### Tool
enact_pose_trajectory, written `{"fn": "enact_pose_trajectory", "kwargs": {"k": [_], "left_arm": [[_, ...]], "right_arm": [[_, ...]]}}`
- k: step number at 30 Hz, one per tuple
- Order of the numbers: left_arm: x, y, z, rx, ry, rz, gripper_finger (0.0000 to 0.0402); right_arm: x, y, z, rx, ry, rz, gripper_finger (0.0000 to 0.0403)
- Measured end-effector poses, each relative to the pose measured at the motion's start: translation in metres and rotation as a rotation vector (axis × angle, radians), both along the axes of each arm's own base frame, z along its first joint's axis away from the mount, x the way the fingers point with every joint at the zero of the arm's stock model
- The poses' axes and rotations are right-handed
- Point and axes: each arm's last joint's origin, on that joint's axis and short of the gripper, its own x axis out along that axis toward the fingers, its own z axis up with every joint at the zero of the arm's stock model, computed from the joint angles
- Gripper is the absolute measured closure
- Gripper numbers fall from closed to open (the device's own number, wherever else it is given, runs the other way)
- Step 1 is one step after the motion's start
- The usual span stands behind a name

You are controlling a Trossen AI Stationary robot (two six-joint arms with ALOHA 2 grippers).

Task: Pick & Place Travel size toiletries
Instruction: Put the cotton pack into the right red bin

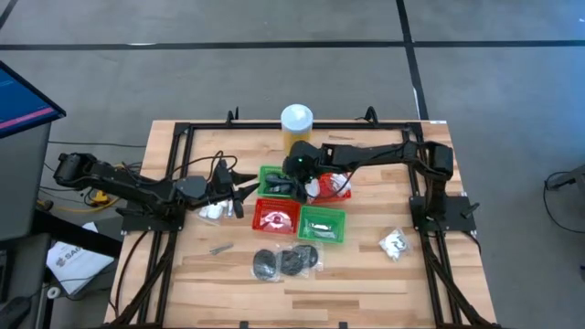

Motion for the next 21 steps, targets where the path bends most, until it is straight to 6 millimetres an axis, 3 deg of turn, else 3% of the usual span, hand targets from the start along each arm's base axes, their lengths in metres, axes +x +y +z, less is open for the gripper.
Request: {"fn": "enact_pose_trajectory", "kwargs": {"k": [12, 21], "left_arm": [[0.0, 0.0, 0.0, 0.0, 0.001, 0.0, 0.0275], [0.0, 0.0, 0.0, 0.0, 0.002, 0.0, 0.0275]], "right_arm": [[-0.02, 0.025, 0.002, 0.071, 0.207, 0.005, 0.0086], [-0.039, 0.05, 0.014, 0.097, 0.328, 0.029, 0.0086]]}}
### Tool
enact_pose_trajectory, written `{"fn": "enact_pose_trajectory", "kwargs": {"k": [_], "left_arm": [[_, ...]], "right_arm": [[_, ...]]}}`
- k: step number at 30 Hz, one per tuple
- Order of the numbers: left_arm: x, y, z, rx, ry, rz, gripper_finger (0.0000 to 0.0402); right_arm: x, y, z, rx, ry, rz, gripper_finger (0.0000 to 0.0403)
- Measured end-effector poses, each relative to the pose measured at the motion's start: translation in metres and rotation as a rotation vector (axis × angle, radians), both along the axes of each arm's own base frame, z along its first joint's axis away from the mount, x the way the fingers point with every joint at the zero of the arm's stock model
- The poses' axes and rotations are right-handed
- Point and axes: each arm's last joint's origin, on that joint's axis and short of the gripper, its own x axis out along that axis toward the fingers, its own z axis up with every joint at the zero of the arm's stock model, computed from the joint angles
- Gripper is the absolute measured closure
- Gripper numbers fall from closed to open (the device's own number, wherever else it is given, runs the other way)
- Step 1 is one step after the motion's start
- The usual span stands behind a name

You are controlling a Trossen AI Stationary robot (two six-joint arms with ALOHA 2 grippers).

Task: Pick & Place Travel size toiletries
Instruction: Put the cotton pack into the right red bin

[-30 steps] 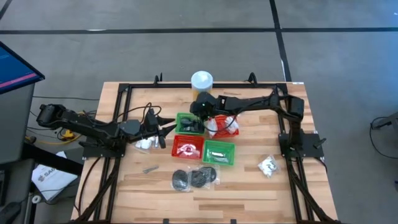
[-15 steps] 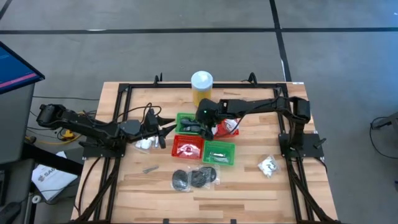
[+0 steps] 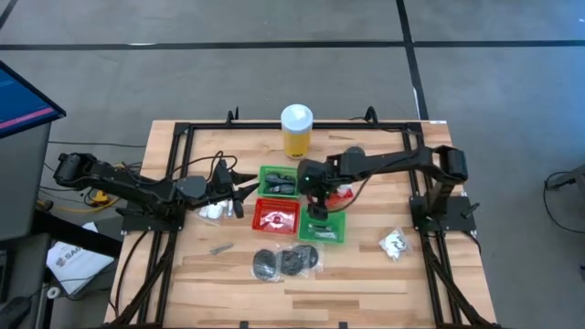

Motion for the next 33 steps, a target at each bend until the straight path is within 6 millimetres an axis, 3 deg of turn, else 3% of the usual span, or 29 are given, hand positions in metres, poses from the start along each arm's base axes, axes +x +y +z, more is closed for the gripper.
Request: {"fn": "enact_pose_trajectory", "kwargs": {"k": [6, 15, 24, 33], "left_arm": [[0.0, 0.0, 0.0, 0.0, 0.004, 0.0, 0.0275], [-0.002, 0.0, -0.005, -0.002, 0.013, 0.0, 0.0275], [-0.002, 0.0, -0.005, -0.023, 0.001, 0.003, 0.0275], [-0.002, 0.0, -0.005, -0.023, -0.001, 0.003, 0.0275]], "right_arm": [[-0.008, 0.02, 0.017, -0.018, -0.021, 0.03, 0.0085], [-0.044, 0.039, 0.037, -0.173, 0.063, -0.03, 0.0085], [-0.069, 0.035, 0.037, -0.2, 0.027, -0.146, 0.0085], [-0.12, 0.062, 0.03, -0.135, 0.159, -0.239, 0.0085]]}}
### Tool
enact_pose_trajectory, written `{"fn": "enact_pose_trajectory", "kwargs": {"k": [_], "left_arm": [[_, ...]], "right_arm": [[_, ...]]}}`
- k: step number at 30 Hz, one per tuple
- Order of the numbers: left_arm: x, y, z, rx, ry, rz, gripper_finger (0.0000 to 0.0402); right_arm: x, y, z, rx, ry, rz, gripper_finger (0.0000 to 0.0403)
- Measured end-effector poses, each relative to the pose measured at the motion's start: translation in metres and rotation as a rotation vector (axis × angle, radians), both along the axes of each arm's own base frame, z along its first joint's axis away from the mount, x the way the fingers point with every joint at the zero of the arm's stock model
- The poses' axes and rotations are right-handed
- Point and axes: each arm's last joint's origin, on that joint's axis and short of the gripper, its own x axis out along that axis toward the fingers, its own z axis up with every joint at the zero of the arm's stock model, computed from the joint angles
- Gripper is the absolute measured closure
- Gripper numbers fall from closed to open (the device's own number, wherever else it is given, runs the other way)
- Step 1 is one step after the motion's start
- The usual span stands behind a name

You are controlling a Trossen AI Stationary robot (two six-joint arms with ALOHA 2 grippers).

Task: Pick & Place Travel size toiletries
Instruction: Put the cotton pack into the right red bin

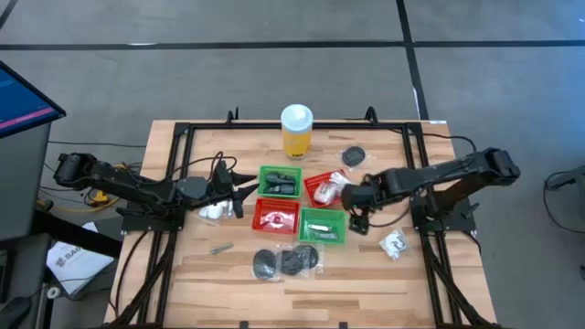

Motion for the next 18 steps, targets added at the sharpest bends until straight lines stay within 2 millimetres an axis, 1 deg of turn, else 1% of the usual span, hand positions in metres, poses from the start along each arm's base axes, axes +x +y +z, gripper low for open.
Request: {"fn": "enact_pose_trajectory", "kwargs": {"k": [5, 10, 14, 18], "left_arm": [[0.0, 0.0, 0.0, 0.0, 0.0, 0.0, 0.0275], [0.0, 0.0, 0.0, 0.0, 0.0, 0.0, 0.0275], [0.0, 0.0, 0.0, 0.0, 0.0, 0.0, 0.0275], [0.0, 0.0, 0.0, 0.0, 0.0, 0.0, 0.0275]], "right_arm": [[-0.024, 0.021, -0.012, 0.028, 0.105, -0.049, 0.0085], [-0.035, 0.042, -0.02, 0.065, 0.14, -0.051, 0.0085], [-0.045, 0.052, -0.027, 0.058, 0.177, -0.081, 0.0085], [-0.058, 0.061, -0.04, 0.053, 0.228, -0.121, 0.0085]]}}
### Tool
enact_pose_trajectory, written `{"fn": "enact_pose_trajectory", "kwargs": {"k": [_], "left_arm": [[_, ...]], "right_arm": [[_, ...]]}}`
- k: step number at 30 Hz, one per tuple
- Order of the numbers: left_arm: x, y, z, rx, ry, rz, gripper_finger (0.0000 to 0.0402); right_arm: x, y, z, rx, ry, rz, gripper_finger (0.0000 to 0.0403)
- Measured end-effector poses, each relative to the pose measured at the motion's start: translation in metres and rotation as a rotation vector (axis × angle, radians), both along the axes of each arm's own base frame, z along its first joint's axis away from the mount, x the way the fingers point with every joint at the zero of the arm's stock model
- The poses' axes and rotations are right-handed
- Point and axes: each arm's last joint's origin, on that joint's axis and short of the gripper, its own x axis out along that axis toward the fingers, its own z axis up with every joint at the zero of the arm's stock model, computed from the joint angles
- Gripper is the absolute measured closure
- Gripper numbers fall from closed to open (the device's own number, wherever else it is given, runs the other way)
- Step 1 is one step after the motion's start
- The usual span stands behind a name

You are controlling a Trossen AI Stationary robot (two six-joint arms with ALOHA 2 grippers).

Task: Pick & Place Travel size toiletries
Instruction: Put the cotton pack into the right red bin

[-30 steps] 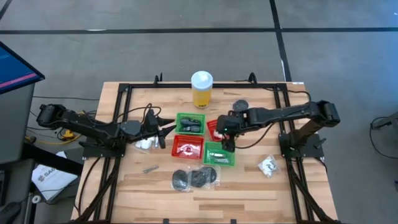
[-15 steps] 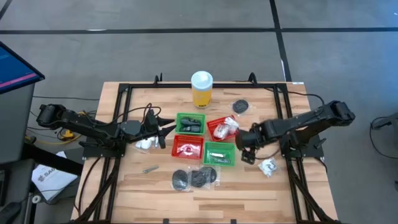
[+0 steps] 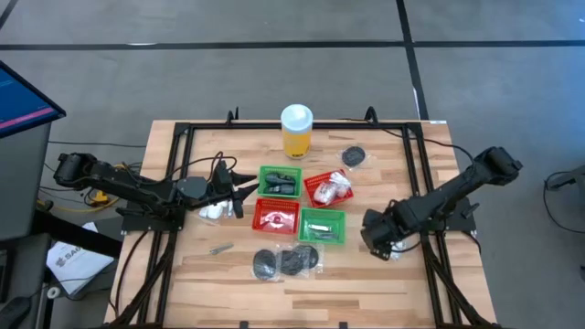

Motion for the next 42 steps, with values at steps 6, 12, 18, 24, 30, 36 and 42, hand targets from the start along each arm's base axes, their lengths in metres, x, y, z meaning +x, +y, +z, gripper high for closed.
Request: {"fn": "enact_pose_trajectory", "kwargs": {"k": [6, 12, 18, 24, 30, 36, 42], "left_arm": [[0.0, 0.0, 0.0, 0.0, 0.0, 0.0, 0.0275], [0.0, 0.0, 0.0, -0.001, 0.0, 0.0, 0.0275], [0.0, 0.0, 0.0, -0.007, -0.003, 0.001, 0.0275], [0.0, 0.0, 0.0, -0.007, -0.003, 0.001, 0.0275], [0.0, 0.0, 0.0, -0.007, -0.003, 0.001, 0.0275], [0.0, 0.0, 0.0, -0.007, -0.003, 0.001, 0.0275], [0.0, 0.0, 0.0, -0.007, -0.003, 0.001, 0.0275]], "right_arm": [[-0.014, 0.013, -0.014, 0.02, 0.029, -0.033, 0.0085], [-0.019, 0.022, -0.025, -0.008, 0.067, -0.038, 0.0085], [-0.014, 0.028, -0.046, -0.065, 0.144, -0.012, 0.0085], [-0.011, 0.031, -0.061, -0.108, 0.207, 0.009, 0.0099], [-0.009, 0.036, -0.07, -0.087, 0.224, 0.031, 0.0166], [-0.008, 0.037, -0.068, -0.068, 0.2, 0.044, 0.0288], [-0.008, 0.037, -0.067, -0.068, 0.203, 0.055, 0.0389]]}}
